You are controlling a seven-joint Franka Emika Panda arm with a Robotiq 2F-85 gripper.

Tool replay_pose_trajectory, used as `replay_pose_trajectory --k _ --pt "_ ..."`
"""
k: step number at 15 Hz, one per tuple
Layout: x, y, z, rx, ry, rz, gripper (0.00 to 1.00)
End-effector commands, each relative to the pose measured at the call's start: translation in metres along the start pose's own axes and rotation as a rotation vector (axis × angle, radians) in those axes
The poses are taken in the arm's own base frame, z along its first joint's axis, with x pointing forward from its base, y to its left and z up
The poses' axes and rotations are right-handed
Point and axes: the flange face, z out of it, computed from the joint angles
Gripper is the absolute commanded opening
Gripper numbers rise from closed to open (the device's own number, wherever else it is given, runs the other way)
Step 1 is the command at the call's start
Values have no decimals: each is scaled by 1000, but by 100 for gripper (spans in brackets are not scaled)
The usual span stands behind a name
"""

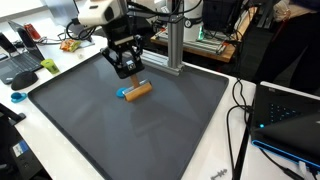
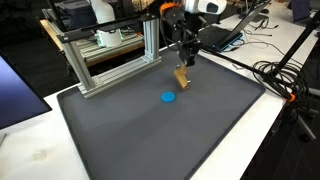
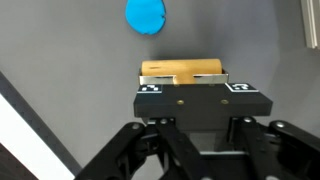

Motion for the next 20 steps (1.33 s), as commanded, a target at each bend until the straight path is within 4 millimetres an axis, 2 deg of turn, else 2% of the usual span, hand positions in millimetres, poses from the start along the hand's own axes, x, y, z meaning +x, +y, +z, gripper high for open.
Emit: replay_pose_trajectory --k 1,4,7,15,20 --pt "-23 -8 -64 -13 74 184 22" --pt "-41 -3 -98 -61 69 349 22" --pt "-48 2 -115 -98 73 518 22" --pt "-51 5 -107 -130 36 973 22" --pt "-46 2 -100 -161 -21 1248 22"
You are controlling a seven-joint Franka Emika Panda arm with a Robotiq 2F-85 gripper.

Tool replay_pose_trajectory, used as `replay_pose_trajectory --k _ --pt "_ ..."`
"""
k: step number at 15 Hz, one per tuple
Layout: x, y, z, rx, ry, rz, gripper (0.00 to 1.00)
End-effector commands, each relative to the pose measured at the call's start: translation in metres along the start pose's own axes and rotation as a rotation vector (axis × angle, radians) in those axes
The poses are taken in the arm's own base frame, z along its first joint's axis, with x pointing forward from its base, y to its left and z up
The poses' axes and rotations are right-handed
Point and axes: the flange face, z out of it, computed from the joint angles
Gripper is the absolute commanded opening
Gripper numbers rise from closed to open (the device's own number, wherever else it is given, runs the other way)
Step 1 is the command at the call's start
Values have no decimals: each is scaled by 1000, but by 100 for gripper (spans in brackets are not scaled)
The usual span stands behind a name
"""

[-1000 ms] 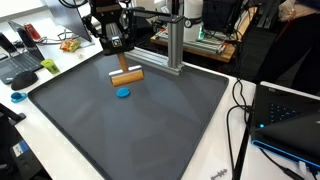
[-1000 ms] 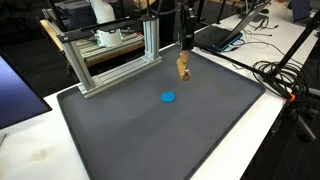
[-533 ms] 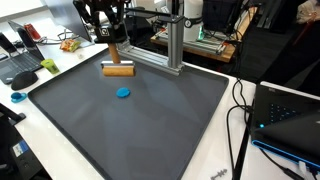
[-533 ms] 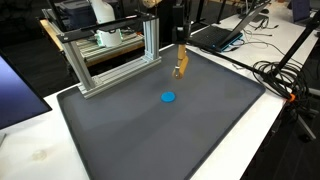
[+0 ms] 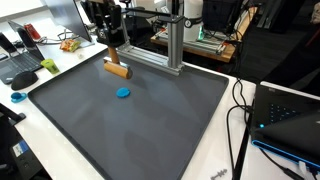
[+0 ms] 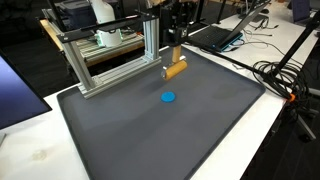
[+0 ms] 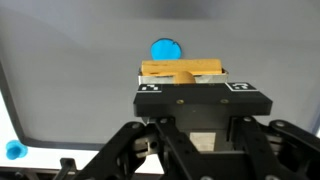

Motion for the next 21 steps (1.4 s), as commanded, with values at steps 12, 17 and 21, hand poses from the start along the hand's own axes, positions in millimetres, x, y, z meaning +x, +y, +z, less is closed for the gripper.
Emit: replay_pose_trajectory --k 12,17,21 --pt "-8 -4 20 -39 -104 328 22" --pt "14 -5 66 -14 -50 424 22" --pt "22 5 103 -26 -16 494 22"
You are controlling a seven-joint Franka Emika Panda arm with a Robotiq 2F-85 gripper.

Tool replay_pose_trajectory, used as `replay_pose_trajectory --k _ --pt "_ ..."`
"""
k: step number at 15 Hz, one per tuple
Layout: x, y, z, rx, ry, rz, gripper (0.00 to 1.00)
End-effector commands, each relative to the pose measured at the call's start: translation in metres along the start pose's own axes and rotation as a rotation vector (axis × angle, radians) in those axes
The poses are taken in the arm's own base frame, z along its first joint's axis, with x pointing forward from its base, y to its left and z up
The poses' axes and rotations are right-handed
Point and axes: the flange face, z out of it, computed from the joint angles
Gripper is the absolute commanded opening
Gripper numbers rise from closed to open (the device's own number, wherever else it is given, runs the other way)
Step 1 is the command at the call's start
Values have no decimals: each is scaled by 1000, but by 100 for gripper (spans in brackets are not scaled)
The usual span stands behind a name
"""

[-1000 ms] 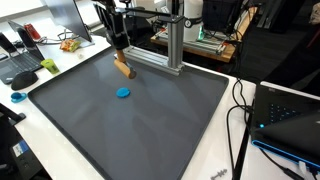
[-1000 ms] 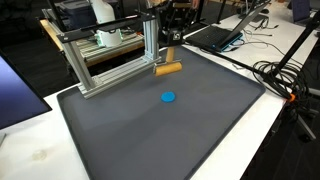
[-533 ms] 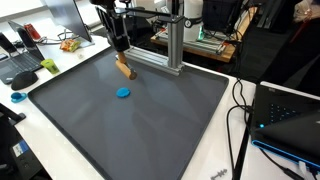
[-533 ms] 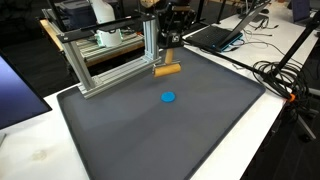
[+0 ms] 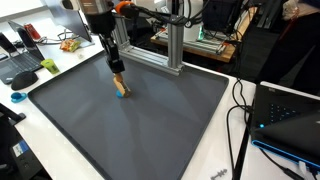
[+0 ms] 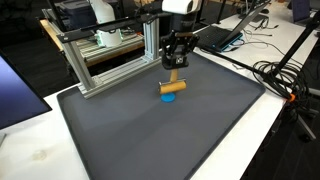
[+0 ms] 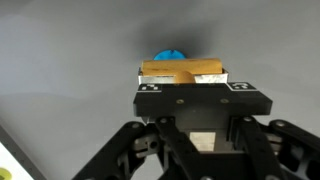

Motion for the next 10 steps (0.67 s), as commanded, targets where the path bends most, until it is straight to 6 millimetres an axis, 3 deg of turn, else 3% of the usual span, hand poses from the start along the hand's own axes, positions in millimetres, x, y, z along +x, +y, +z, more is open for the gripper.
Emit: replay_pose_trajectory --k 1,5,10 --pt "13 5 17 6 21 70 22" --pt "19 13 30 8 16 102 22" --pt "15 7 42 6 -49 78 22"
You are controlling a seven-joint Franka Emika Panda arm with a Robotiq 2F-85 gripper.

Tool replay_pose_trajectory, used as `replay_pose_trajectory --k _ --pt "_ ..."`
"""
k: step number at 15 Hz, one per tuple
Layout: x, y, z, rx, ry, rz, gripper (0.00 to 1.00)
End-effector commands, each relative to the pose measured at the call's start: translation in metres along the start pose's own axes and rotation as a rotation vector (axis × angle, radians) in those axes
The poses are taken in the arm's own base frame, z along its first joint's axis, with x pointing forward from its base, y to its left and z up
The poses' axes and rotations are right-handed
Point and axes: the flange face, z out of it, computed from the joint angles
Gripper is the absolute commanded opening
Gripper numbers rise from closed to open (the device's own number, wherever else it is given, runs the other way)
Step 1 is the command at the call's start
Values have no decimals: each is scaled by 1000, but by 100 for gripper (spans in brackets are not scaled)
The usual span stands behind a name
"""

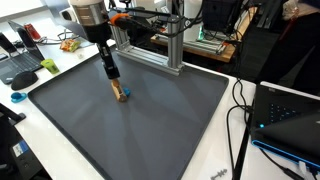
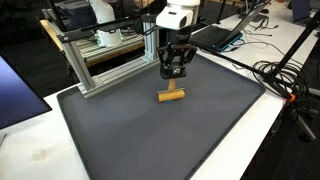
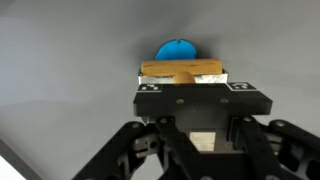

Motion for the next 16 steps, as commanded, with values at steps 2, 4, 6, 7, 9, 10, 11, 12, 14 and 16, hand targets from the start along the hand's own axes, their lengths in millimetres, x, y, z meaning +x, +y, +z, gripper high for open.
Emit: replay_pose_trajectory --k 2,4,6,7,9,10,11,12,14,16 --pt "-2 -8 15 -15 -72 -12 22" --pt "-2 -10 18 -20 -84 -17 22" --pt "-2 -12 20 -24 -96 -22 22" --pt "-1 -13 21 -26 -100 -25 22" --pt "-1 -14 23 -25 -115 -35 22" --pt "0 -15 23 -28 -122 -39 22" --pt "0 -15 24 -30 -127 -41 22" --pt "1 -15 25 -29 -134 -43 22" --pt "2 -15 26 -30 -144 -45 22" --pt "3 -15 26 -27 -155 -51 22"
